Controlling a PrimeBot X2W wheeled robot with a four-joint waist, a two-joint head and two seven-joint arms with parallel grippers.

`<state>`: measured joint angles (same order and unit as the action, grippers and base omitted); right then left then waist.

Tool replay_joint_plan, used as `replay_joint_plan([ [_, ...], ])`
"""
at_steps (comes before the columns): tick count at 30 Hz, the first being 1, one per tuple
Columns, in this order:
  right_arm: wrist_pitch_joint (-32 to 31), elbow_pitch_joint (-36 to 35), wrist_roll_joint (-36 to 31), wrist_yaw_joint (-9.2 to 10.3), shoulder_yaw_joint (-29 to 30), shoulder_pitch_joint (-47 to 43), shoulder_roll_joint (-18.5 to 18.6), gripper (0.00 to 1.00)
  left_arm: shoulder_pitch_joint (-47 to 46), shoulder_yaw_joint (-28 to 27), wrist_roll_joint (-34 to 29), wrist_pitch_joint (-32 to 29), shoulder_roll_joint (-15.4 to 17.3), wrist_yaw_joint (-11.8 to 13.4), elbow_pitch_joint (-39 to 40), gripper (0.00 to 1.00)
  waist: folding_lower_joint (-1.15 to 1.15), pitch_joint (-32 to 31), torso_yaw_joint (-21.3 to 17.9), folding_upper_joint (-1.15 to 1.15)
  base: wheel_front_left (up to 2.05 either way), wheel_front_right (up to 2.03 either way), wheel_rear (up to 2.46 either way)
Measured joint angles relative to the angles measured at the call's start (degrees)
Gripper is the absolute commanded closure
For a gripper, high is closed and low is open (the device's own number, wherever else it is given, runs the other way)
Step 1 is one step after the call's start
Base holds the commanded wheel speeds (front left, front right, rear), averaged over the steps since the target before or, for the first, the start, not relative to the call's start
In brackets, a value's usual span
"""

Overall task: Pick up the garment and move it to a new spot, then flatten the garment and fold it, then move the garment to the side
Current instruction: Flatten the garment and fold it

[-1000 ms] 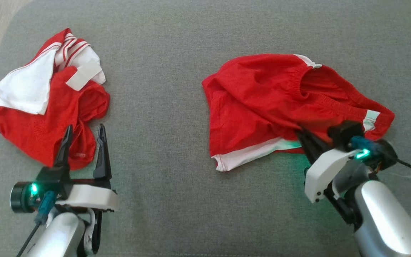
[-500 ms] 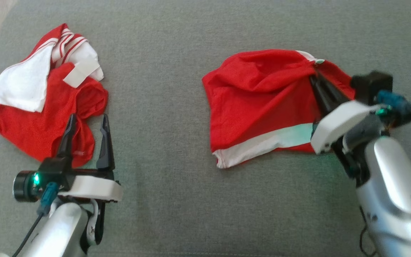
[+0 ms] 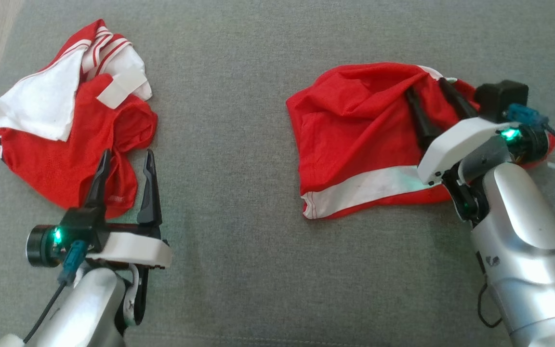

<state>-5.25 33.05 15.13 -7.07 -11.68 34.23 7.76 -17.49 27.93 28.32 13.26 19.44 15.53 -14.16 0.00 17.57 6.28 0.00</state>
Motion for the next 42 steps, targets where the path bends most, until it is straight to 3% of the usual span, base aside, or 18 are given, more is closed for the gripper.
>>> replay_joint_plan([
  [6,5.5,-0.6,1.3,0.00,0.7,-1.1,0.0,0.00,0.1,-0.1,0.0,0.2,0.0,-0.2,-0.7,0.00,0.00,-1.2,-0.7,0.00,0.00,0.00,0.00],
  [13,9.5,-11.1,1.8,0.00,5.8,-9.0,0.1,0.00,0.5,-0.4,0.0,0.5,0.3,0.1,-0.5,0.00,-0.01,-3.2,-1.8,0.00,0.00,0.00,0.00],
  [19,7.5,-21.5,0.8,0.00,10.0,-15.9,-0.2,0.00,2.1,-0.7,0.0,0.0,1.7,1.1,0.6,0.00,-0.01,-4.5,-2.9,0.00,0.00,0.00,0.00],
  [28,1.6,-32.7,-0.5,0.00,10.5,-28.2,-3.3,0.00,4.7,-0.1,0.0,-1.7,2.7,2.1,3.6,0.00,-0.01,-6.5,-3.9,0.00,0.00,0.00,0.00],
  [42,0.3,-35.6,-1.2,0.00,10.8,-30.0,-4.4,0.00,5.1,2.3,-1.5,-4.1,4.2,2.6,7.1,0.00,-0.01,-6.7,-4.5,0.00,0.00,0.00,0.00],
])
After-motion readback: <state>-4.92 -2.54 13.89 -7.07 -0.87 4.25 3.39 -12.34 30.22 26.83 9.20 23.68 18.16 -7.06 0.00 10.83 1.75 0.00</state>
